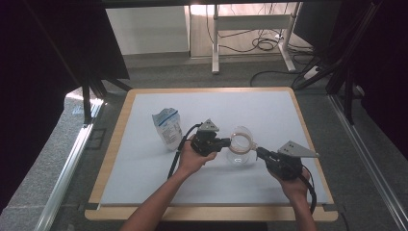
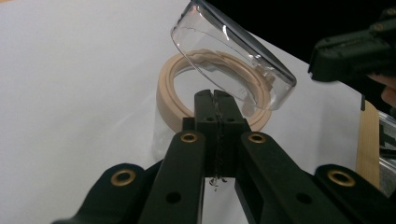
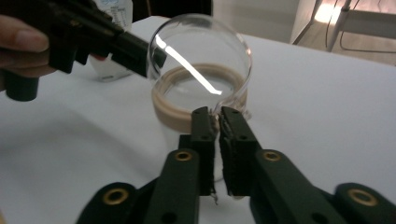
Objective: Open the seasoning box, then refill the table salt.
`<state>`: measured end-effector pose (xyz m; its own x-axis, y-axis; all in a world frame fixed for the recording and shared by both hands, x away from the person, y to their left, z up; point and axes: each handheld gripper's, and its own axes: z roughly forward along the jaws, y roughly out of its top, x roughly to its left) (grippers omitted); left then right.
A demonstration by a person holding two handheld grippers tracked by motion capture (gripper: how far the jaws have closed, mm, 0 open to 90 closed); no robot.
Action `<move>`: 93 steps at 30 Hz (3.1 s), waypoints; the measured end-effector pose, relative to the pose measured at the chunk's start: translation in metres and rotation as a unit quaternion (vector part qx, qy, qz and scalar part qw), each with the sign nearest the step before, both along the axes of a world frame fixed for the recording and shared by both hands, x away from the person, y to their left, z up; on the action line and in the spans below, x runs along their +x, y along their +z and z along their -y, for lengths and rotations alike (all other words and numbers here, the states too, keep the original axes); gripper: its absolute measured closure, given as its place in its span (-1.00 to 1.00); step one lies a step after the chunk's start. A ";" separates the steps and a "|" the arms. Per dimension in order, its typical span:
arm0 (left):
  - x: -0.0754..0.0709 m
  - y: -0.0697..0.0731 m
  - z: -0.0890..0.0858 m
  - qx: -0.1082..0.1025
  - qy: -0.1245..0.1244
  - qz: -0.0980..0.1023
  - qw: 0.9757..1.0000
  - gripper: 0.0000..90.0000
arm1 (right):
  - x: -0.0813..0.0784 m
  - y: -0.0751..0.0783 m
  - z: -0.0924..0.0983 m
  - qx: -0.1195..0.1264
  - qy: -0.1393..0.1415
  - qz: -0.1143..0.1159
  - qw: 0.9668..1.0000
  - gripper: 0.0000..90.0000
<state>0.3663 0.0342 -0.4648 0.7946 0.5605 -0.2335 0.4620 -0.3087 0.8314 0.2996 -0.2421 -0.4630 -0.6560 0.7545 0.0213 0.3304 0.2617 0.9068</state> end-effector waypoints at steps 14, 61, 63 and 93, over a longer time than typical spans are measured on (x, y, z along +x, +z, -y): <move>-0.004 0.023 0.037 0.015 -0.034 0.022 0.999 1.00 | -0.021 -0.045 -0.007 -0.039 0.020 -0.065 0.997 0.25; -0.030 0.009 -0.026 0.013 0.001 0.046 0.999 0.01 | -0.018 -0.060 -0.011 -0.036 0.037 -0.081 0.995 0.14; -0.033 0.003 -0.036 0.010 0.003 0.038 0.999 -0.05 | -0.017 -0.061 -0.012 -0.036 0.039 -0.081 0.995 0.13; -0.089 -0.042 -0.143 0.016 0.115 0.022 0.993 -0.17 | -0.014 -0.062 -0.020 -0.042 0.043 -0.081 0.995 0.11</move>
